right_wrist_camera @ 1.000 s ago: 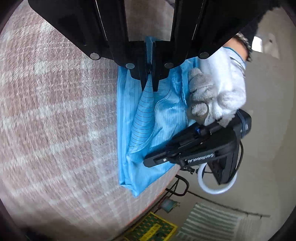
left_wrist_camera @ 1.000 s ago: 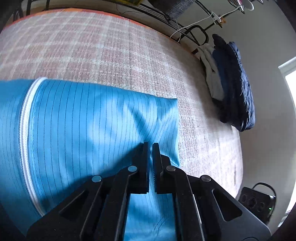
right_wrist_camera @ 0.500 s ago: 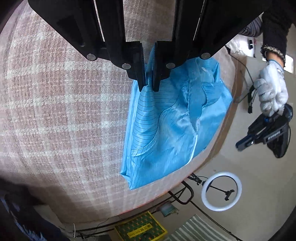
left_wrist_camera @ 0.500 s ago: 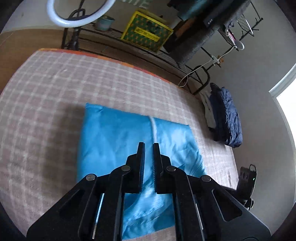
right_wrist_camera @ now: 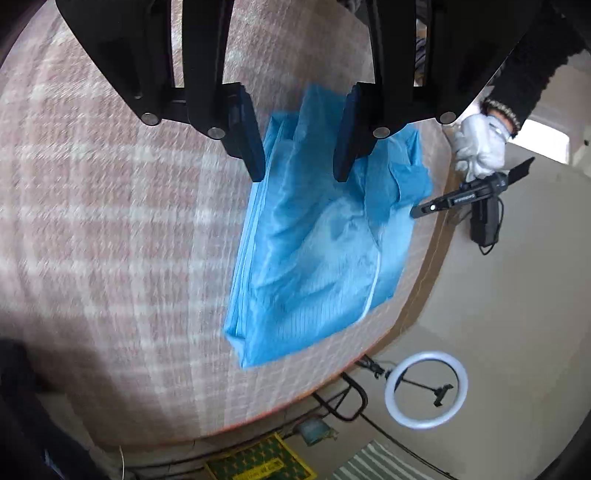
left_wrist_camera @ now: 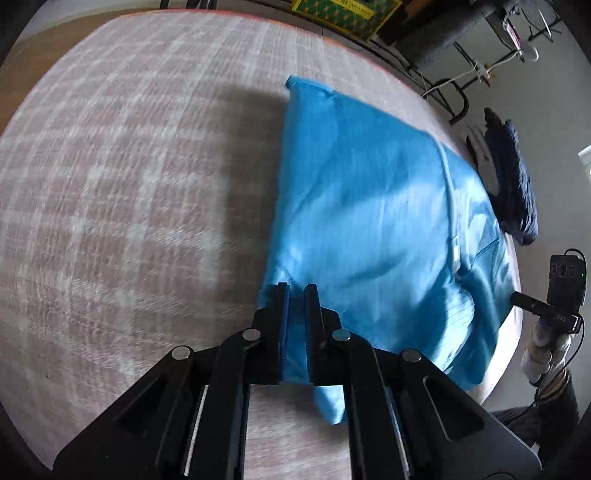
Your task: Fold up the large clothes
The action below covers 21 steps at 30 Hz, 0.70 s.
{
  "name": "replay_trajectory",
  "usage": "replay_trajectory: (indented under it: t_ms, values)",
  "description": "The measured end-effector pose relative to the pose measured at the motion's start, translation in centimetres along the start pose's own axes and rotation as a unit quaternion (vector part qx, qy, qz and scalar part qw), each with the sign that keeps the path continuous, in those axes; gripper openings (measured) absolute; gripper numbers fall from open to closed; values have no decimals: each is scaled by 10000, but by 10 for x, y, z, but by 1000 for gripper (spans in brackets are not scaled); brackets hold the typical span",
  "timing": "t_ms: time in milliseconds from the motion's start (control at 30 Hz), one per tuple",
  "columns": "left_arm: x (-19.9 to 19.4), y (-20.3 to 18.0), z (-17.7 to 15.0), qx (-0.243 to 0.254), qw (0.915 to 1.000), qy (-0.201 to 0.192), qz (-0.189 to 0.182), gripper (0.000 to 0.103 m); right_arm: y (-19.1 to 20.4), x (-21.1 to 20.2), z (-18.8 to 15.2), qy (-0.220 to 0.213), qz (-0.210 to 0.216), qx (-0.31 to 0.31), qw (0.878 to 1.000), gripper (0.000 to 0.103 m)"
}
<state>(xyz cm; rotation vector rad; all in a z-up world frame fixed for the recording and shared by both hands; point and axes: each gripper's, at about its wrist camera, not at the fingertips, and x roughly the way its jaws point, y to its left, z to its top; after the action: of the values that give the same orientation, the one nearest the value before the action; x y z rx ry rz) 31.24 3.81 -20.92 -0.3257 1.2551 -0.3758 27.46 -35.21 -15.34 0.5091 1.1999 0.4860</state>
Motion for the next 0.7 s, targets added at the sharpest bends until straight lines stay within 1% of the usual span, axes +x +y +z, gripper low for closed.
replay_trajectory:
  t_ms: [33, 67, 100, 133, 200, 267, 300, 367, 433, 533, 567, 633, 700]
  values:
    - [-7, 2, 2, -47, 10000, -65, -56, 4, 2, 8, -5, 237, -69, -203, 9995, 29]
    - [-15, 3, 5, -85, 9998, -173, -91, 4, 7, 10, -7, 300, -123, -459, 9984, 29]
    - [-25, 0, 9, -104, 9993, -329, -123, 4, 12, 6, -7, 230, -87, -765, 9968, 29]
    - [-36, -8, 15, -59, 9984, -520, -194, 4, 14, 1, -4, 119, -9, -909, 9958, 29]
    - [-47, -30, 23, 94, 9967, -701, -389, 4, 6, -15, 10, -261, 261, -872, 9955, 30]
    - [-48, -65, 30, 380, 9945, -788, -572, 4, -13, -23, 33, -582, 502, -586, 9953, 35]
    - [-43, -88, 34, 583, 9930, -770, -684, 4, -22, -23, 43, -664, 555, -459, 9952, 36]
    - [-26, -127, 37, 957, 9895, -685, -838, 4, -42, -13, 65, -724, 685, -240, 9947, 38]
    - [-1, -171, 38, 1373, 9839, -446, -1050, 4, -56, 3, 83, -725, 755, -84, 9945, 38]
    - [35, -213, 33, 1828, 9741, -133, -1325, 4, -68, 25, 101, -631, 1003, 102, 9929, 38]
    - [45, -223, 30, 1953, 9709, -44, -1387, 4, -69, 33, 104, -604, 1070, 127, 9923, 38]
    - [67, -237, 27, 2219, 9652, 152, -1376, 4, -68, 48, 108, -499, 1296, 183, 9901, 38]
    - [90, -241, 15, 2409, 9601, 461, -1342, 4, -65, 58, 107, -329, 1430, 138, 9891, 38]
